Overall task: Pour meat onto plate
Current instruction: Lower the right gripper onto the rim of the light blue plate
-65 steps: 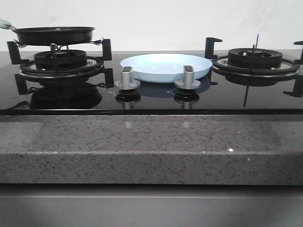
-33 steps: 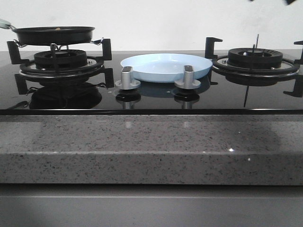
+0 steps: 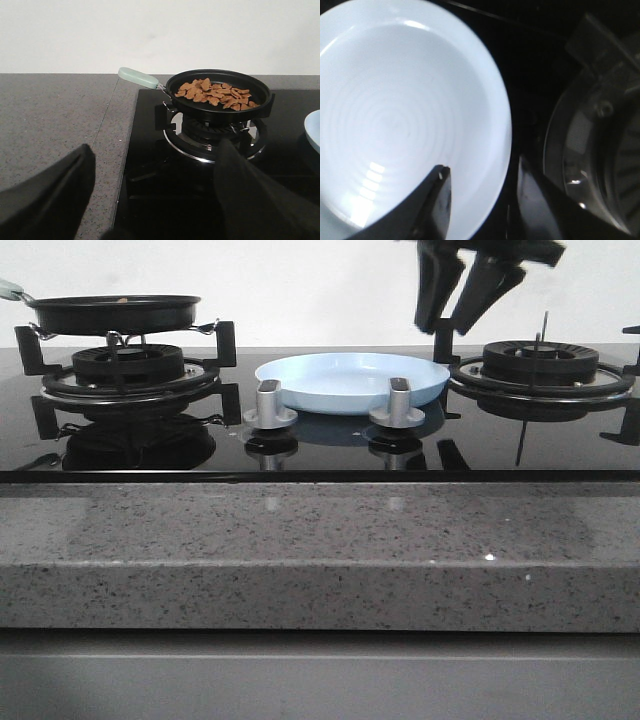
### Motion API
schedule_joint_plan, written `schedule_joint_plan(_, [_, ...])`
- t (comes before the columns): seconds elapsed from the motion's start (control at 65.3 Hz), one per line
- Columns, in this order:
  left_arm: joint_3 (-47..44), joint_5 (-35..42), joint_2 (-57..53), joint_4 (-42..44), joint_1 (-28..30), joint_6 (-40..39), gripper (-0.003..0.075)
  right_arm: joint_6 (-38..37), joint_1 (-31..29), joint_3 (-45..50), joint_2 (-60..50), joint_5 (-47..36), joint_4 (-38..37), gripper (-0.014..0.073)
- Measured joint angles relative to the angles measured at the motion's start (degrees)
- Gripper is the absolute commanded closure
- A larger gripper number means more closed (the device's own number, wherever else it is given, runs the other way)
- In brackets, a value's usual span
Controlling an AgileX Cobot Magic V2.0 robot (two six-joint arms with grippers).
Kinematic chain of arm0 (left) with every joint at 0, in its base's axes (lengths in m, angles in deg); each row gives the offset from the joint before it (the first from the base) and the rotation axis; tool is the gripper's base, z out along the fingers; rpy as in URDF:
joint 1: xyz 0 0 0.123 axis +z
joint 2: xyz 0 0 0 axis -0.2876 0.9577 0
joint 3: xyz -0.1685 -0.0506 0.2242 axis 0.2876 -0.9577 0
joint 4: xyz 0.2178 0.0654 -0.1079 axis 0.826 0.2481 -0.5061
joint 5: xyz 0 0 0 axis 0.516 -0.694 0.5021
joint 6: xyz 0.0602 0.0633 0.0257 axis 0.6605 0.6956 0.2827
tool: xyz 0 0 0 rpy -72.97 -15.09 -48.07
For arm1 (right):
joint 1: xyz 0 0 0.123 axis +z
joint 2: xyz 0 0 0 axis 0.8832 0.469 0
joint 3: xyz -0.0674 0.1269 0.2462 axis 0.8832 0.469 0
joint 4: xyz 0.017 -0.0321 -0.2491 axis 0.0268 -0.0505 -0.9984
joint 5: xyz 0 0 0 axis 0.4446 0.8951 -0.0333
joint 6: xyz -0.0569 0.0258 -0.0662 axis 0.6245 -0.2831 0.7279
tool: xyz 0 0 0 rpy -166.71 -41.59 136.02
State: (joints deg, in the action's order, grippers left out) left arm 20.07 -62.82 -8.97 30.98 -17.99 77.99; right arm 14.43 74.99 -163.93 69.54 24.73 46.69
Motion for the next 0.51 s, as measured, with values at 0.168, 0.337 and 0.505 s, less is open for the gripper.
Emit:
schedule_joint_plan(0.168, [0.0,0.0,0.0,0.0,0.0,0.0,0.0230,0.0,0.0,-3.9,4.2,0.5,0.0,0.0258])
schedule_joint_plan(0.337, [0.0,0.0,0.0,0.0,0.0,0.0,0.0230,0.1,0.0,-4.3,6.3,0.6,-0.2,0.0258])
schedule_joint_plan(0.505, [0.0,0.0,0.0,0.0,0.0,0.0,0.0230,0.2,0.0,-4.4,6.7,0.6,-0.3,0.0258])
